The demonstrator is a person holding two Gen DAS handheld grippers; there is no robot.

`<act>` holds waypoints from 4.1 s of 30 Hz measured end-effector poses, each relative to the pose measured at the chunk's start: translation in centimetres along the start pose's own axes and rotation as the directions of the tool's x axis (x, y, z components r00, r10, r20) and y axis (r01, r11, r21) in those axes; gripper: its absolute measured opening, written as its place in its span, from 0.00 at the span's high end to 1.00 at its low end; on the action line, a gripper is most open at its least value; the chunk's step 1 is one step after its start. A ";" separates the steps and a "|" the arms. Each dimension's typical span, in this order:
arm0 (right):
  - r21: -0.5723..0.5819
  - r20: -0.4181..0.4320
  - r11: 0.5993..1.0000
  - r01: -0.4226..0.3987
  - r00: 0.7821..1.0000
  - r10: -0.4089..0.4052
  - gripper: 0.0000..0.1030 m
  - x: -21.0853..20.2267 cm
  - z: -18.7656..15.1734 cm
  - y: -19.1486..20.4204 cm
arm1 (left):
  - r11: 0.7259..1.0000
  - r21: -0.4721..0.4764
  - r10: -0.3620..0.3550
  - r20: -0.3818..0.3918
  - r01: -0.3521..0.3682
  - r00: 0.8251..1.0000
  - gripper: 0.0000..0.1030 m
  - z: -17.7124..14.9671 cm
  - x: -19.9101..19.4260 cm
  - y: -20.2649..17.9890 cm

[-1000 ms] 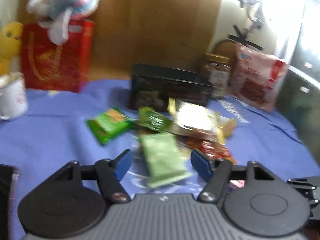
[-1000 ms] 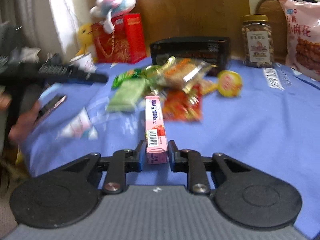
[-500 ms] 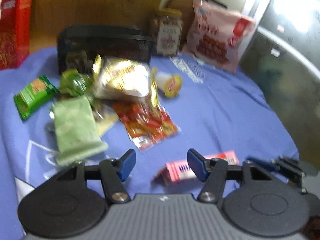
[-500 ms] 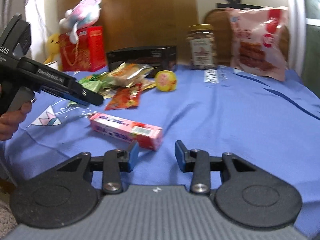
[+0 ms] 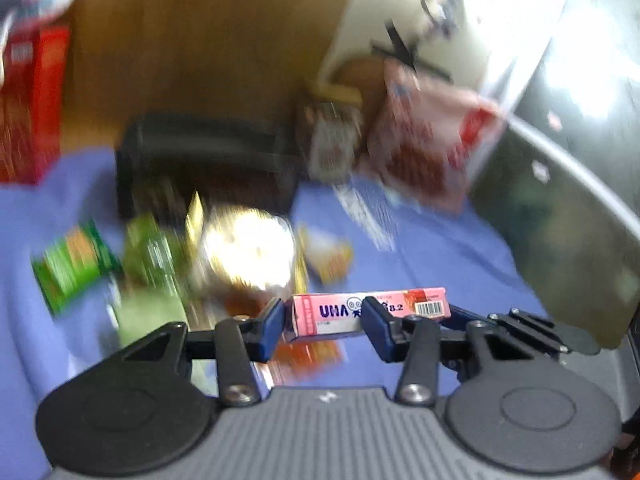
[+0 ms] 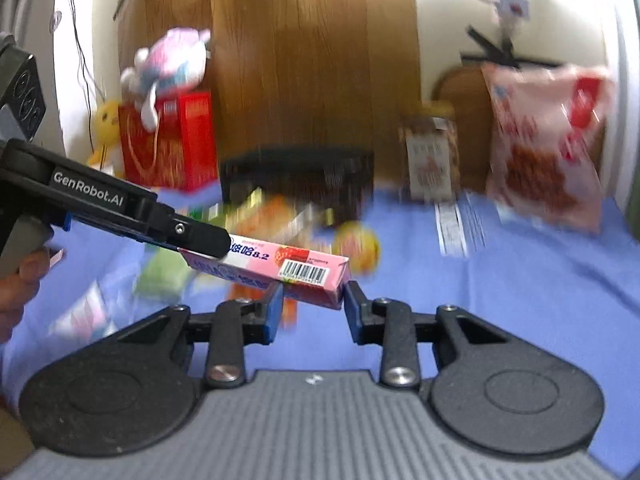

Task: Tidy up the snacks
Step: 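Carry the pink box over the black tin box and release it inside, then grasp the clear pastry bag with the right gripper, then carry the pastry bag into the black tin box and open the gripper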

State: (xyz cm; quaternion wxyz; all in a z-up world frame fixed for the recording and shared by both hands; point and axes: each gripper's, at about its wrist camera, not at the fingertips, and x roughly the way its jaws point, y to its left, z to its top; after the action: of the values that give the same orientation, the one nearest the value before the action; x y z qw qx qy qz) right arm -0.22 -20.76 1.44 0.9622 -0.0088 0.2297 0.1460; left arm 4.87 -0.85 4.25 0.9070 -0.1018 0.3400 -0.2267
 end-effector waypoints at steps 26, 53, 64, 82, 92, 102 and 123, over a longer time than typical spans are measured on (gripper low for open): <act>0.303 -0.038 0.952 -0.044 0.998 0.058 0.51 18.6 8.5 -8.2 | 0.926 -0.228 0.288 -0.088 -0.301 0.954 0.51 11.5 12.2 16.8; 0.434 -0.042 0.880 -0.191 0.972 0.231 0.60 10.0 1.3 -3.3 | 0.990 -0.095 0.096 -0.089 -0.104 0.991 0.41 3.4 6.5 7.1; 0.501 -0.017 0.829 -0.249 0.955 0.297 0.84 6.5 -0.2 -2.7 | 0.995 -0.096 0.017 -0.106 -0.028 0.994 0.49 0.1 4.4 3.4; 0.479 -0.075 0.852 -0.212 0.957 0.280 0.75 -1.1 -6.1 1.3 | 0.999 -0.041 0.009 -0.126 -0.015 0.992 0.48 -9.9 -2.1 0.2; 0.376 -0.021 0.899 -0.225 0.968 0.251 0.53 -2.7 -6.1 1.1 | 0.993 -0.118 -0.012 -0.092 0.001 0.996 0.38 -9.2 -4.9 3.0; 0.028 -0.136 0.986 -0.162 0.977 0.164 0.43 -1.4 -7.3 5.2 | 0.993 -0.103 -0.084 -0.182 0.066 0.980 0.41 -8.9 -0.4 2.8; -0.019 0.023 0.979 -0.205 0.978 0.206 0.60 12.1 9.0 1.5 | 0.993 -0.116 -0.027 0.061 0.034 0.998 0.55 9.6 4.9 8.0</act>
State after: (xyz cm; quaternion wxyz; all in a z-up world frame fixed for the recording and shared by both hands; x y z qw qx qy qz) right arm 13.65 -15.19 4.16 0.9447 0.0091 0.2161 0.2466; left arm 17.30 4.13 5.92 0.9056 -0.1666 0.3240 -0.2170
